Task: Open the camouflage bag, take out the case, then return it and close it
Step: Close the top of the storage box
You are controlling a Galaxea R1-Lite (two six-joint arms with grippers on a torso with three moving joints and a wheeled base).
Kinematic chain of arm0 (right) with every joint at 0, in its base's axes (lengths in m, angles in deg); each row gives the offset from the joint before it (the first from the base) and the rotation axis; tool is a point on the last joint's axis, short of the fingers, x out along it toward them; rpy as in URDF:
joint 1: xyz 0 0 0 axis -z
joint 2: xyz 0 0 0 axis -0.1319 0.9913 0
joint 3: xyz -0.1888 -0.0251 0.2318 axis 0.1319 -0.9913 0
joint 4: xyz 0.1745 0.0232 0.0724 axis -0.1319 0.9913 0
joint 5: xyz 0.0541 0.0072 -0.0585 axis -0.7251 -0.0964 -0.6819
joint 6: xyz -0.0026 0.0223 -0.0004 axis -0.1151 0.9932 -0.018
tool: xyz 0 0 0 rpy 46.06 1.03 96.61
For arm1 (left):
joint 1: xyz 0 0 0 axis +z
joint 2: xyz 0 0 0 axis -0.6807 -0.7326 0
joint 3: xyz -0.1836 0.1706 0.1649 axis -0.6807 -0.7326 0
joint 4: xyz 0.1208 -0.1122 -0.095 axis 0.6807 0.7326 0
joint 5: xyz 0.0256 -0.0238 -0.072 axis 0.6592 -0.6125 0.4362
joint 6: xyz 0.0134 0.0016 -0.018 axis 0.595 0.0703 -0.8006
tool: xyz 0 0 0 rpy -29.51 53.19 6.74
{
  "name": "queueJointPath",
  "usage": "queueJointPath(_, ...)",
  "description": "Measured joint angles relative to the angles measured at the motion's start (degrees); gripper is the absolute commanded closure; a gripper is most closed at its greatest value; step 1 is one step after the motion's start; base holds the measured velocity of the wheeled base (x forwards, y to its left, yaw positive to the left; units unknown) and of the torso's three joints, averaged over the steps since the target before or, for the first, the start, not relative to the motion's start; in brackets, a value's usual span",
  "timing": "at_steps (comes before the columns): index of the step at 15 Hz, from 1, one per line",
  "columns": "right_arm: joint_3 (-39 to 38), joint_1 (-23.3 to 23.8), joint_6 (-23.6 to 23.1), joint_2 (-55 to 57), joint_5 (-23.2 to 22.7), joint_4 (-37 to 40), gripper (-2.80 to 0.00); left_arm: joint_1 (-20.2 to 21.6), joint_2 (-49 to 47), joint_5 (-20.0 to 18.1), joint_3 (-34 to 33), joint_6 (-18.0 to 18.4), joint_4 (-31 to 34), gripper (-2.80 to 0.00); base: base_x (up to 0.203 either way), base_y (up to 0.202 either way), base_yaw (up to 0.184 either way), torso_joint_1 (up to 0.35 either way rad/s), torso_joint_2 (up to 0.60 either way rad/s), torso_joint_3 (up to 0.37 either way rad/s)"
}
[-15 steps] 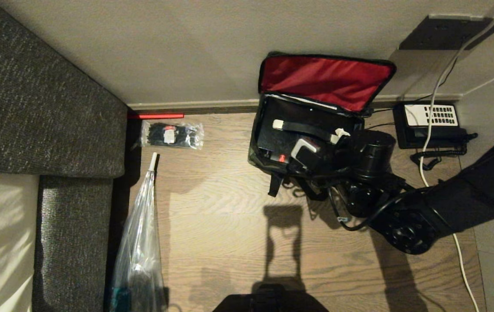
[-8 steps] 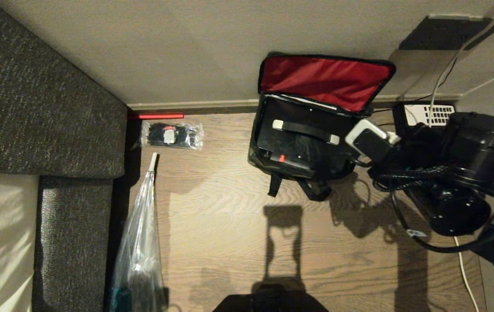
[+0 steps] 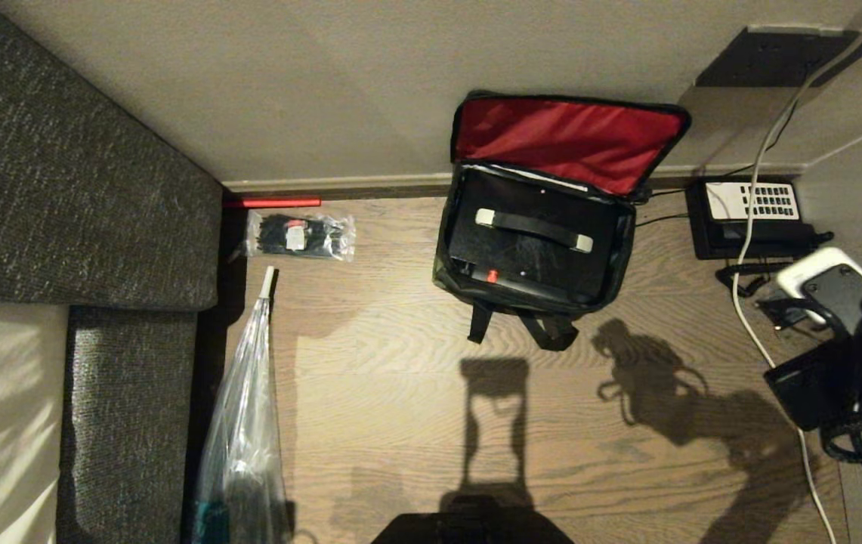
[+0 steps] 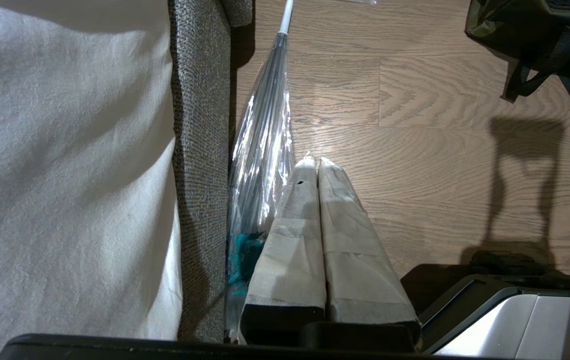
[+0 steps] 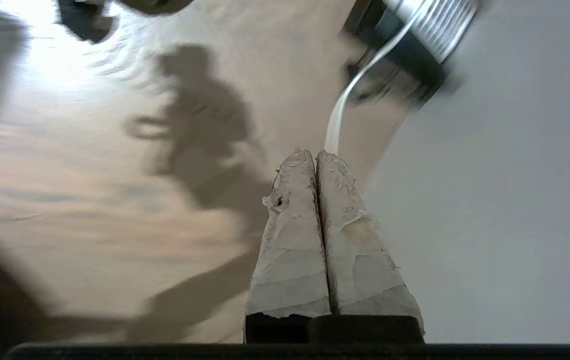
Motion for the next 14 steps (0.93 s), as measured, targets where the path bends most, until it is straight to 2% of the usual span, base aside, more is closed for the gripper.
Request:
queueJointPath(2,0.1,1.2,8.2,-3.3,-4.3,7.3,0.0,0.0,0.0,0.0,0.0,0.0,0.0,0.0,0.0,0.0,0.0,0.0,0.0,0.0)
queueJointPath(4,0.1,3.2,13.3,-5.7,-10.3,11.9,0.0,0.0,0.0,0.0,0.0,0.0,0.0,0.0,0.0,0.0,0.0,0.0,0.0,0.0)
queueJointPath(6,0.1,6.4,19.0,-7.7,-21.8,13.2,0.0,0.0,0.0,0.0,0.0,0.0,0.0,0.0,0.0,0.0,0.0,0.0,0.0,0.0)
queueJointPath(7,0.1,8.0,23.3,-8.7,-27.9,13.5,0.0,0.0,0.0,0.0,0.0,0.0,-0.1,0.0,0.0,0.0,0.0,0.0,0.0,0.0)
queueJointPath(9,-0.1,10.5,31.8,-10.5,-36.0,14.5,0.0,0.0,0.0,0.0,0.0,0.0,-0.1,0.0,0.0,0.0,0.0,0.0,0.0,0.0)
queueJointPath(11,0.0,11.5,35.9,-11.4,-39.1,14.3,0.0,0.0,0.0,0.0,0.0,0.0,-0.1,0.0,0.0,0.0,0.0,0.0,0.0,0.0)
queueJointPath(12,0.8,11.8,39.6,-11.2,-40.6,13.7,0.0,0.0,0.0,0.0,0.0,0.0,-0.1,0.0,0.0,0.0,0.0,0.0,0.0,0.0)
queueJointPath(14,3.5,12.7,50.5,-9.4,-43.5,12.4,0.0,0.0,0.0,0.0,0.0,0.0,0.0,0.0,0.0,0.0,0.0,0.0,0.0,0.0)
